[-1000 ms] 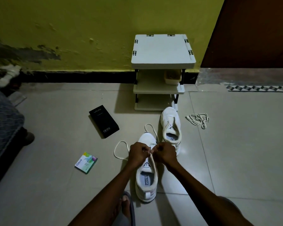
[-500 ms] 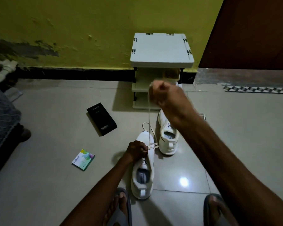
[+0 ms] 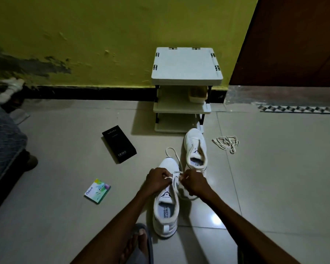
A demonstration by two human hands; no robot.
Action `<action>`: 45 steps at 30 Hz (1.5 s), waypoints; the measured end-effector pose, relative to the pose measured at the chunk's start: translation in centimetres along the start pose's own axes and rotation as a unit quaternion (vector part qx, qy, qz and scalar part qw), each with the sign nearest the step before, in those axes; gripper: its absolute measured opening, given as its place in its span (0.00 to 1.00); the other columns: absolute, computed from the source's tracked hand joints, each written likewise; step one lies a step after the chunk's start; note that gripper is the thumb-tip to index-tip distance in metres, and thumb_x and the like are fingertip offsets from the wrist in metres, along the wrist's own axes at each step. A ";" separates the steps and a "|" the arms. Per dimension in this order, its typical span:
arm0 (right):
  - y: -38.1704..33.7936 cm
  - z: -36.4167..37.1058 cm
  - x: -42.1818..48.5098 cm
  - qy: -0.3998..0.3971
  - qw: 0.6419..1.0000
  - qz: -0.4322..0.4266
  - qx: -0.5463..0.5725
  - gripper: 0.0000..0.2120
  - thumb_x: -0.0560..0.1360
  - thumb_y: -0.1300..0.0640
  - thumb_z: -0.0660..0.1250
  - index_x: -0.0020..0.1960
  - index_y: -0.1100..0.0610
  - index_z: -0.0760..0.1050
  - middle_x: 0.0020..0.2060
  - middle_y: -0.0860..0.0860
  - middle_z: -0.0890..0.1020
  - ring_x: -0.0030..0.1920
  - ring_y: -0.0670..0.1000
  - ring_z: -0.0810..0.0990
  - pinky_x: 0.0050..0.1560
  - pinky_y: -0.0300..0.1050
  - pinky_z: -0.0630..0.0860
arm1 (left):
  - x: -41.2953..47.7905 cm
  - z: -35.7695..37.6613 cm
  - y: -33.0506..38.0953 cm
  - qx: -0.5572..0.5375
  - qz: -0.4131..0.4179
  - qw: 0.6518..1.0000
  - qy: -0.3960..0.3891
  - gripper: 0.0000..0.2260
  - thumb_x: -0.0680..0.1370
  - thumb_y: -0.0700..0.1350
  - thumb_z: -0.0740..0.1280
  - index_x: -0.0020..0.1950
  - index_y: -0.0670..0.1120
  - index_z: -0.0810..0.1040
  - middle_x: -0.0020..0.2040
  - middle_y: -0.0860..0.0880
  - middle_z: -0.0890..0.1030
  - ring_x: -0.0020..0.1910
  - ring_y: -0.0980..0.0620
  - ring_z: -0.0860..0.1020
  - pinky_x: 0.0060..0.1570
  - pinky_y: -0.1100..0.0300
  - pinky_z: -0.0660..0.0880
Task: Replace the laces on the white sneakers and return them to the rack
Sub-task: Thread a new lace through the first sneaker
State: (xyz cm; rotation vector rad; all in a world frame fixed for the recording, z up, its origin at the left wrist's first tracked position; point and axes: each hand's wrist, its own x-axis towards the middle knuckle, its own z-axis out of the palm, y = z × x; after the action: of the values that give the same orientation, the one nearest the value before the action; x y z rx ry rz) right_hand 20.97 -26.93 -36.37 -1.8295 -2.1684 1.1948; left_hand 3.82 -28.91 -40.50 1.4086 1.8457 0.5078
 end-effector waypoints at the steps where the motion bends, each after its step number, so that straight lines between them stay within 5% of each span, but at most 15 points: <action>1: 0.4 0.5 0.2 0.014 1.000 -0.014 0.006 0.12 0.79 0.54 0.64 0.52 0.63 0.79 0.43 0.60 0.84 0.43 0.59 0.83 0.44 0.50 0.78 | 0.0 0.1 0.0 0.000 0.000 1.000 0.001 0.06 0.64 0.51 0.68 0.38 0.53 0.82 0.37 0.57 0.81 0.43 0.54 0.80 0.46 0.60 0.75; 7: 0.5 2.7 1.4 0.101 0.989 -0.105 -0.013 0.07 0.73 0.59 0.67 0.49 0.54 0.81 0.39 0.52 0.83 0.41 0.51 0.81 0.31 0.35 0.64 | 0.0 0.4 -0.2 -0.004 0.009 1.000 0.003 0.07 0.64 0.54 0.66 0.36 0.53 0.80 0.34 0.58 0.80 0.37 0.57 0.78 0.44 0.59 0.75; 11: 0.4 2.9 1.9 0.131 0.983 -0.126 0.000 0.04 0.70 0.61 0.68 0.42 0.56 0.82 0.35 0.51 0.83 0.36 0.50 0.80 0.35 0.41 0.73 | 0.3 0.5 -0.7 0.027 0.005 1.000 -0.003 0.02 0.66 0.53 0.68 0.34 0.56 0.77 0.35 0.59 0.79 0.44 0.49 0.80 0.46 0.57 0.75; 14: -0.4 2.0 1.6 0.163 0.973 -0.096 0.134 0.03 0.69 0.60 0.69 0.38 0.56 0.81 0.31 0.48 0.82 0.32 0.46 0.79 0.36 0.39 0.74 | 0.0 0.9 -0.3 0.071 0.013 0.997 0.006 0.05 0.67 0.53 0.64 0.40 0.56 0.78 0.42 0.52 0.82 0.49 0.46 0.78 0.46 0.57 0.74; 17: -3.0 -0.9 0.8 0.170 0.918 -0.033 0.356 0.06 0.73 0.64 0.67 0.40 0.60 0.80 0.30 0.50 0.80 0.27 0.44 0.77 0.29 0.36 0.71 | -0.5 1.4 0.9 0.158 0.029 0.986 0.050 0.14 0.70 0.48 0.67 0.55 0.49 0.77 0.55 0.47 0.76 0.55 0.45 0.72 0.53 0.54 0.70; 21: -4.9 -4.3 -0.5 0.126 0.895 -0.021 0.427 0.07 0.76 0.66 0.63 0.42 0.61 0.78 0.31 0.56 0.79 0.29 0.48 0.76 0.26 0.36 0.67 | -0.5 1.6 1.0 0.194 0.048 0.976 0.083 0.20 0.71 0.44 0.70 0.61 0.52 0.71 0.61 0.50 0.67 0.60 0.47 0.67 0.57 0.55 0.62; 26: -2.9 -3.9 -1.5 0.081 0.949 -0.046 0.302 0.08 0.75 0.66 0.63 0.40 0.59 0.78 0.33 0.55 0.81 0.32 0.48 0.78 0.29 0.38 0.74 | -1.0 1.3 0.2 0.102 0.043 0.992 0.067 0.18 0.70 0.47 0.72 0.57 0.50 0.73 0.58 0.48 0.69 0.57 0.46 0.70 0.53 0.51 0.71; 29: -0.3 -3.8 -0.7 -0.087 0.995 -0.053 -0.022 0.04 0.74 0.63 0.68 0.45 0.63 0.81 0.42 0.59 0.84 0.37 0.52 0.81 0.39 0.45 0.78 | -1.1 1.1 0.2 0.091 0.037 0.993 0.065 0.18 0.70 0.50 0.73 0.57 0.50 0.73 0.58 0.48 0.69 0.57 0.46 0.69 0.53 0.51 0.72; 32: 0.9 -2.2 -0.9 -0.220 0.930 -0.035 -0.292 0.12 0.76 0.56 0.67 0.55 0.62 0.82 0.50 0.56 0.84 0.45 0.52 0.80 0.48 0.44 0.76 | -1.1 1.0 0.1 0.067 0.011 0.996 0.056 0.18 0.69 0.53 0.73 0.55 0.52 0.72 0.56 0.50 0.68 0.56 0.48 0.69 0.48 0.54 0.70; 34: 0.3 -1.6 -1.1 -0.189 0.936 -0.050 -0.292 0.12 0.78 0.58 0.64 0.57 0.63 0.80 0.53 0.58 0.83 0.47 0.53 0.80 0.49 0.45 0.76 | -1.1 0.8 0.0 0.058 -0.002 0.997 0.057 0.19 0.69 0.52 0.74 0.54 0.51 0.71 0.53 0.51 0.67 0.56 0.47 0.69 0.46 0.55 0.69; 39: -1.9 0.1 0.9 0.068 0.976 -0.086 -0.188 0.09 0.72 0.66 0.63 0.51 0.61 0.78 0.49 0.57 0.82 0.51 0.57 0.82 0.41 0.42 0.71 | -1.0 0.1 0.7 0.084 -0.034 0.995 0.053 0.15 0.71 0.44 0.69 0.54 0.44 0.70 0.55 0.44 0.71 0.54 0.41 0.74 0.49 0.52 0.73; 45: -2.5 1.6 3.1 0.059 0.946 -0.096 -0.305 0.10 0.75 0.66 0.61 0.53 0.59 0.75 0.52 0.57 0.81 0.52 0.56 0.81 0.44 0.45 0.71 | -1.2 -0.7 0.4 0.088 -0.055 0.993 0.063 0.14 0.70 0.42 0.71 0.54 0.42 0.75 0.53 0.46 0.79 0.54 0.46 0.76 0.47 0.57 0.69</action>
State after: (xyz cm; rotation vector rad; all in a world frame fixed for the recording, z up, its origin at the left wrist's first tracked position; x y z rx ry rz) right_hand 17.21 -25.05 -37.37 -1.7369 -2.7644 0.3768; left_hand 3.74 -29.86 -39.39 1.4069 2.1005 0.3939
